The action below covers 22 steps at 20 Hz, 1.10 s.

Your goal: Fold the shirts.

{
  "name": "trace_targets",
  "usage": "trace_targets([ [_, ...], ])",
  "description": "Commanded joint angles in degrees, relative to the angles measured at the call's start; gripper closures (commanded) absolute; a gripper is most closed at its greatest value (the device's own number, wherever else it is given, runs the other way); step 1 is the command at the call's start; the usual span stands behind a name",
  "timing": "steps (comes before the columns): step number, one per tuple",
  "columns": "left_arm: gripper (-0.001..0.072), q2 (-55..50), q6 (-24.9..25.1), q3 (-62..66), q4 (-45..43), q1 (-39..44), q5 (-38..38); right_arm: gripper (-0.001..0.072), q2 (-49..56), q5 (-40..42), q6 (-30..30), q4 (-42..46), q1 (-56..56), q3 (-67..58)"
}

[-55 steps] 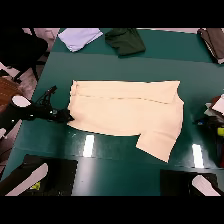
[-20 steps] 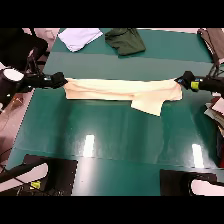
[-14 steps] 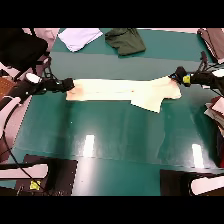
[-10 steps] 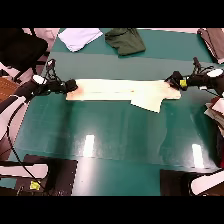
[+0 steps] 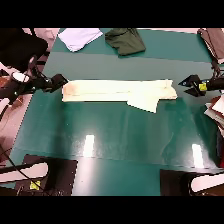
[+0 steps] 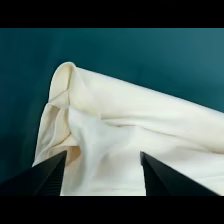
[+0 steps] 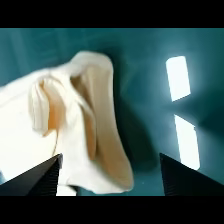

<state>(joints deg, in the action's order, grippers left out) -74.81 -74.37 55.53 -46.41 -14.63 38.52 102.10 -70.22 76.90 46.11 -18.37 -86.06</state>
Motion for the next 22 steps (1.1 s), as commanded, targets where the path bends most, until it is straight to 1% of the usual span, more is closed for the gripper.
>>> trace_targets([
  [1,0.0148,3.45,-0.20,0.07,0.66,-0.70,0.94,-0.0001,5.07,-8.31,-5.88,-8.44,-1.14,-1.27],
  [4,0.0149,3.45,-0.17,0.07,1.03,-0.70,3.48,-0.0005,10.56,-10.36,-6.54,-9.53,1.68,-5.51],
  [7,0.0149,3.45,0.28,0.07,3.61,-0.70,5.09,-0.0005,15.21,-10.40,-5.70,-10.14,4.83,-10.69],
  [9,0.0149,3.43,3.82,0.07,7.50,-0.04,6.49,-0.0005,17.18,-10.38,-5.11,-10.60,7.41,-13.66],
  [10,0.0149,3.30,5.03,0.07,7.74,1.73,6.16,0.0003,17.90,-10.38,-4.90,-10.58,8.72,-15.50],
  [11,0.0148,2.71,5.68,0.07,7.74,4.81,4.90,0.0032,18.32,-10.32,-4.46,-10.58,9.97,-17.09],
  [12,0.0153,1.57,5.88,0.07,7.74,8.76,2.49,0.0092,18.38,-10.38,-4.22,-10.56,11.21,-18.43],
  [13,0.0262,-0.20,6.34,0.07,7.91,13.75,-1.18,0.0276,18.38,-11.02,-3.96,-10.60,12.11,-19.80],
  [14,0.0298,-2.14,7.41,0.13,9.01,18.82,-5.31,0.0463,18.34,-12.13,-3.82,-10.69,12.92,-21.44],
  [15,0.0413,-4.57,7.48,1.03,9.77,23.04,-8.11,0.0573,18.18,-13.77,-3.69,-11.06,13.53,-23.08],
  [16,0.0595,-7.58,8.66,3.10,10.05,26.99,-9.70,0.0689,17.81,-15.21,-3.65,-11.69,14.16,-24.72],
  [17,0.0676,-10.29,10.45,5.60,10.47,29.94,-10.29,0.0691,17.14,-16.04,-3.30,-11.93,14.84,-26.29],
  [19,0.0677,-14.97,12.52,11.15,10.45,33.97,-11.02,0.0692,15.04,-16.17,-2.32,-11.58,16.81,-28.04],
  [22,0.0678,-20.35,12.28,17.99,10.38,34.64,-11.61,0.0692,11.91,-15.37,-0.79,-11.67,20.09,-30.56],
])
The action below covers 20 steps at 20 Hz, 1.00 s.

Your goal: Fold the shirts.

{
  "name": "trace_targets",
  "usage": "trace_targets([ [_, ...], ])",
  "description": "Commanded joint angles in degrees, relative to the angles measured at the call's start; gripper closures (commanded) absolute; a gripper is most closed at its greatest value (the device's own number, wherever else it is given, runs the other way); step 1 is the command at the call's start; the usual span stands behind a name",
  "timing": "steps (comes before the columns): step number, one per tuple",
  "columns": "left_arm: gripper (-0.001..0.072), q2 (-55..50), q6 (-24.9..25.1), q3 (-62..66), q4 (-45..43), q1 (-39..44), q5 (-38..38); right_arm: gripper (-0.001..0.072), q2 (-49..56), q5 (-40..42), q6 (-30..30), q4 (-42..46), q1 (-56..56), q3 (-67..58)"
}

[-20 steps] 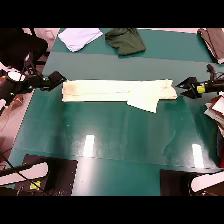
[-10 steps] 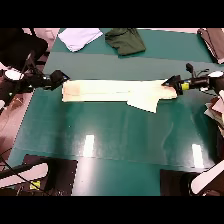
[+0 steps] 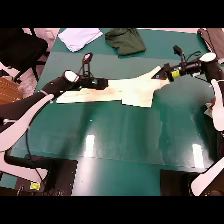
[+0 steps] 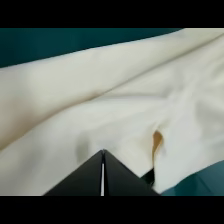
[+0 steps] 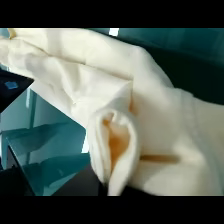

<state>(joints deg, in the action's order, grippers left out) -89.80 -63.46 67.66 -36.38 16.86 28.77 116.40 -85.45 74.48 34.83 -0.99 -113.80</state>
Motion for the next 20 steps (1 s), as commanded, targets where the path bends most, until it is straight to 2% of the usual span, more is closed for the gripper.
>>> trace_targets([
  [1,0.0678,-6.67,1.38,6.60,0.13,3.08,-0.85,0.0691,-3.39,0.26,2.38,-0.46,3.74,-3.65],
  [4,0.0678,-8.92,1.38,6.64,-2.62,3.28,4.42,0.0692,-7.69,6.36,3.85,-0.74,8.79,-4.07],
  [11,0.0678,-9.05,1.31,7.02,-5.66,2.60,7.39,0.0691,-10.40,21.62,5.60,-0.87,24.17,-4.02],
  [13,0.0679,-7.28,-3.41,7.54,-10.40,-0.61,11.15,0.0691,-9.20,24.65,5.66,-0.90,27.82,-4.02],
  [16,0.0678,1.05,-16.76,7.50,-25.99,-9.70,17.40,0.0691,-6.64,27.34,6.14,-2.03,31.85,-4.02],
  [17,0.0679,4.94,-19.47,7.50,-30.23,-12.83,18.64,0.0691,-5.51,27.93,5.95,-3.61,32.87,-4.00],
  [20,0.0679,17.88,-20.48,7.52,-33.90,-21.64,20.65,0.0691,-2.71,31.45,4.98,-6.16,36.39,-4.04],
])
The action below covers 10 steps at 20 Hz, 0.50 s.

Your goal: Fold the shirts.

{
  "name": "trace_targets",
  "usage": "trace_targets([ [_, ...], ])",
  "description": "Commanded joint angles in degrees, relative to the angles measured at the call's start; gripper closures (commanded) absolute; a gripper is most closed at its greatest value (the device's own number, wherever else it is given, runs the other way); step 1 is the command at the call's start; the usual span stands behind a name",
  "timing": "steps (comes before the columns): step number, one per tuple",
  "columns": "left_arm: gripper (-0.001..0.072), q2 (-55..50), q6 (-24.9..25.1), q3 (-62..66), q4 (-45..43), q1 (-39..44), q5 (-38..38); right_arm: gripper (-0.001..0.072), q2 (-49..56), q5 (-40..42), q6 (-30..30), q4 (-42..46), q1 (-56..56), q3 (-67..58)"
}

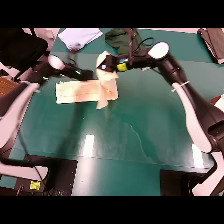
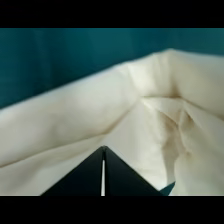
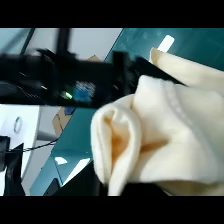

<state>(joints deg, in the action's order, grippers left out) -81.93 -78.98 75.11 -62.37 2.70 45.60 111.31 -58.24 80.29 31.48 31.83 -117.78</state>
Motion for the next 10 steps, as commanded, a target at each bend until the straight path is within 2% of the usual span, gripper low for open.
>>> trace_targets([
  [1,0.0678,13.57,-4.96,0.07,-8.57,-9.53,4.85,0.0691,3.56,6.25,-1.68,-5.35,4.74,-0.07],
  [3,0.0678,19.82,-4.87,0.07,-9.44,-12.81,8.22,0.0686,6.16,10.75,-3.21,-9.99,7.08,-0.09],
  [4,0.0677,22.01,-4.55,0.04,-9.44,-13.53,10.03,0.0531,7.74,13.84,-4.28,-13.14,8.20,-0.09],
  [5,0.0678,23.78,-4.13,0.04,-9.53,-13.57,11.74,0.0298,9.35,15.72,-6.93,-18.56,8.87,-0.09],
  [6,0.0678,24.94,-3.50,0.04,-9.42,-13.57,13.05,0.0183,11.02,16.52,-11.19,-25.27,8.98,-0.09],
  [8,0.0678,25.92,-3.48,-0.13,-9.44,-13.57,14.47,0.0184,13.40,13.40,-22.08,-40.02,7.58,-0.09],
  [9,0.0678,25.92,-3.39,-0.13,-9.46,-13.57,14.91,0.0184,13.84,10.12,-23.58,-42.99,5.81,-0.07],
  [10,0.0678,25.92,-3.02,-0.13,-9.49,-13.57,15.47,0.0199,13.73,6.99,-23.26,-42.38,3.61,0.04],
])
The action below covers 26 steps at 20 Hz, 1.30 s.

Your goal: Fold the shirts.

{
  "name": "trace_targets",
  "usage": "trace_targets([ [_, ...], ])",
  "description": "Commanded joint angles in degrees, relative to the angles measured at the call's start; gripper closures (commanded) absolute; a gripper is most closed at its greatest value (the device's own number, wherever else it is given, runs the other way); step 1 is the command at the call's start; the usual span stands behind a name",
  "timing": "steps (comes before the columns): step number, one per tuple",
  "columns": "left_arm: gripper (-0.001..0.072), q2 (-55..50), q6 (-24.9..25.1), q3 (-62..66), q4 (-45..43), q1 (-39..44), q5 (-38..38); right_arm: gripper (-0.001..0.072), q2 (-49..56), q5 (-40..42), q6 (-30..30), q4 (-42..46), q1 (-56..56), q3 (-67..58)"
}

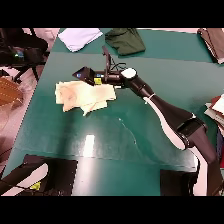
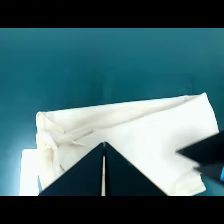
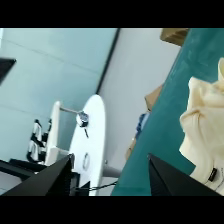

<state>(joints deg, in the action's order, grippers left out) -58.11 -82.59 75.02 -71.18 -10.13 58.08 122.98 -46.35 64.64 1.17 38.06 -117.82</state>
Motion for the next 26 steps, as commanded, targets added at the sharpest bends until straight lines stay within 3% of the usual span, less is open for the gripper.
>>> trace_targets([
  [1,0.0678,2.10,0.57,-0.04,-0.63,-0.74,3.41,0.0252,1.55,-7.21,-5.64,-10.45,-5.20,0.81],
  [3,0.0677,2.10,0.55,-0.04,-0.42,-0.74,4.59,0.0267,-1.53,-10.16,0.70,-2.08,-11.28,5.03],
  [5,0.0677,2.12,0.57,-0.04,-0.48,-0.74,5.44,0.0262,-5.25,-14.23,9.68,14.60,-17.20,9.40],
  [7,0.0677,2.10,0.55,-0.04,-0.44,-0.74,5.44,0.0136,-7.80,-17.33,15.30,26.01,-21.07,13.25],
  [11,0.0677,2.10,0.55,-0.04,0.94,-0.74,5.46,0.0019,-5.20,-18.93,15.23,27.65,-22.56,14.93],
  [17,0.0677,2.10,0.61,-0.04,1.09,-0.74,7.13,0.0020,5.20,-23.12,16.81,29.42,-18.34,3.26],
  [20,0.0677,2.10,0.57,-0.04,1.16,-0.74,7.13,0.0021,8.04,-21.86,21.31,36.37,-15.32,-3.10],
  [25,0.0677,2.10,0.61,-0.04,1.14,-0.74,6.84,0.0026,7.74,-18.27,21.18,34.40,-11.43,-0.90],
  [26,0.0677,2.10,0.63,-0.04,1.14,-0.74,6.86,0.0078,7.72,-17.38,21.18,34.23,-10.54,-0.92],
])
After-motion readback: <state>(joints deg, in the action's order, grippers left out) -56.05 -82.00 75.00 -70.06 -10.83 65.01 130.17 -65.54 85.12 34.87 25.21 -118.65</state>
